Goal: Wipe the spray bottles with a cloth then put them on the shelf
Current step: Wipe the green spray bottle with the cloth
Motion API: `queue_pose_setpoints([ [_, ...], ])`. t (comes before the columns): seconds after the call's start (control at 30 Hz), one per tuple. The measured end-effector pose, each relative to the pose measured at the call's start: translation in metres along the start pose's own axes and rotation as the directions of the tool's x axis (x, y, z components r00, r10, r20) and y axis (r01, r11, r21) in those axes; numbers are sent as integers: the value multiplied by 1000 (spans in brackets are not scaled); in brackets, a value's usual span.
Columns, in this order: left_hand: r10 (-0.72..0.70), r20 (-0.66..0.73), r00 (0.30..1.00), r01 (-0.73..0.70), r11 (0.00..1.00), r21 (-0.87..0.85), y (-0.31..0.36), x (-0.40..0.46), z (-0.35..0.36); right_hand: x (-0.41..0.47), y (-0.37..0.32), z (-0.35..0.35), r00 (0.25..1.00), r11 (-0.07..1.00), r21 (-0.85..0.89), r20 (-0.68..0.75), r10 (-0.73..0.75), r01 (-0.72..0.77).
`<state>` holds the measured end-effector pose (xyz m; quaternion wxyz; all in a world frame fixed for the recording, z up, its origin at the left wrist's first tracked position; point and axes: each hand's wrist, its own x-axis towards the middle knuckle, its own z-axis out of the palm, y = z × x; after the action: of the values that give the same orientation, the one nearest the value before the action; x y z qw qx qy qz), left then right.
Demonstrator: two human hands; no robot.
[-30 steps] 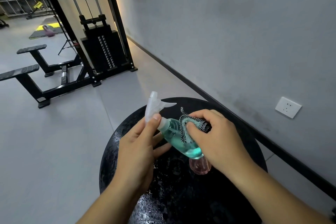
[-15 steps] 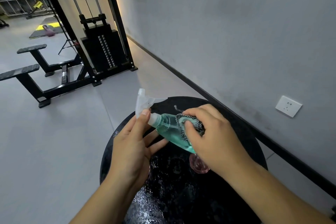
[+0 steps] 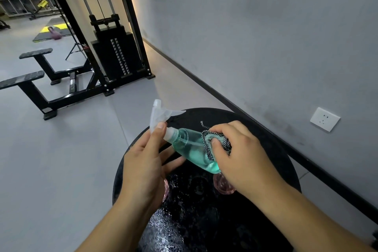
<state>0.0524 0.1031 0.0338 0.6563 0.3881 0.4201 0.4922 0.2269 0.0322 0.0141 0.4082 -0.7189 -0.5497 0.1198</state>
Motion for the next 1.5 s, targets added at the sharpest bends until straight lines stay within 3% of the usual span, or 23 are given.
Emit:
queue_pose_setpoints([
  [0.23, 44, -13, 999, -44, 999, 6, 5, 3, -4, 8, 12, -3, 983, 970, 179, -55, 177, -165],
  [0.4, 67, -24, 997, -66, 997, 41, 0, 3, -4, 4, 5, 2, 978, 952, 251, -66, 198, -176],
  [0.57, 107, 72, 992, -114, 988, 107, -5, 2, 1, 1, 1, 4, 977, 941, 303, -95, 190, -153],
  [0.67, 117, 182, 976, -145, 979, 146, -6, 0, 4, -2, -4, 5, 983, 946, 312, -128, 135, -89],
  [0.83, 0, 290, 957, -43, 989, 141, -13, 2, -3, -5, -8, 10, 987, 958, 284, -140, 78, -36],
  [1.03, 10, 225, 974, -45, 988, 151, -15, 11, -11, -5, -4, 5, 992, 982, 154, -86, -97, 109],
  [1.23, -7, 200, 980, -38, 976, 215, -19, 21, -26, -6, 2, 2, 906, 908, -134, -103, -412, 397],
  [1.5, -52, 234, 971, -6, 971, 240, -17, 18, -35, -11, -2, -4, 852, 858, -173, -129, -507, 484],
])
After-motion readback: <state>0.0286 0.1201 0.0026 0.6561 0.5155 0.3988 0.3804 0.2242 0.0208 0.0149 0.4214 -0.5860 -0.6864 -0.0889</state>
